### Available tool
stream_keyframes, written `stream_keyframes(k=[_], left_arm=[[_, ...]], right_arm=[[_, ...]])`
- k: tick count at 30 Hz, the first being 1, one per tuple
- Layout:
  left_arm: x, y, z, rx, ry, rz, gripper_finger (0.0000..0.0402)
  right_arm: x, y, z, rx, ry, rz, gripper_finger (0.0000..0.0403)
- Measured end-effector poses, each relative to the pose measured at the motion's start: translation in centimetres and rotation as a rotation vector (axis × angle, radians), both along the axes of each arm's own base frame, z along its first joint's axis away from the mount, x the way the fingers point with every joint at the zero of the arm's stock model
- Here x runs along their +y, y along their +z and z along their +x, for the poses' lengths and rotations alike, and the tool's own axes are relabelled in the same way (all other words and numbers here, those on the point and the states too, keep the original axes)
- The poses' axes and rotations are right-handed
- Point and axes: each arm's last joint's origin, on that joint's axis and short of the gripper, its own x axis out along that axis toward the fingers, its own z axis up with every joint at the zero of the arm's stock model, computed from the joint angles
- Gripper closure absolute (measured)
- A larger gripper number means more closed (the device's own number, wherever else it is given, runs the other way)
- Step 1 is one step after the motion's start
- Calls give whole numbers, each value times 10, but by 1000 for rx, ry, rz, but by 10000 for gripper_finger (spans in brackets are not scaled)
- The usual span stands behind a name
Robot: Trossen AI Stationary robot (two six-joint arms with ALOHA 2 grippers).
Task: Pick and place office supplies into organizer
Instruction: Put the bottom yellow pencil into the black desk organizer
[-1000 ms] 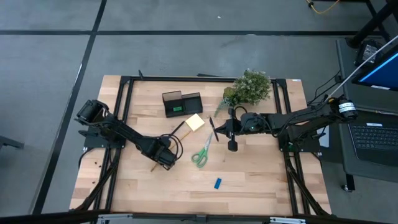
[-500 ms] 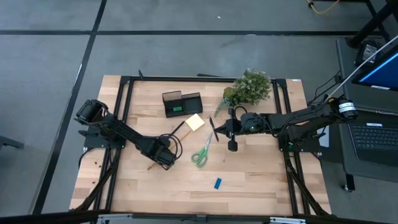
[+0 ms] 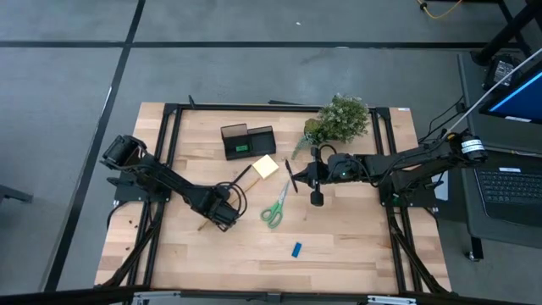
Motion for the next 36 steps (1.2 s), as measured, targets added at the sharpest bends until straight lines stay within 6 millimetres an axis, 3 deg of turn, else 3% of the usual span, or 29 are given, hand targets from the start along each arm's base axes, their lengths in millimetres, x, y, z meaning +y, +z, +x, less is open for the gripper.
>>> stream_keyframes(k=[7, 16, 27, 36], left_arm=[[-3, 12, 7, -16, -64, 3, 370], [5, 44, 11, -41, -107, 54, 370], [44, 94, 6, -209, -175, 93, 371], [82, 117, -3, -279, -205, 149, 370]], right_arm=[[0, 0, 0, 0, 0, 0, 384], [0, 0, 0, 0, 0, 0, 384], [0, 0, 0, 1, 0, 0, 384], [0, 0, 0, 0, 0, -1, 384]])
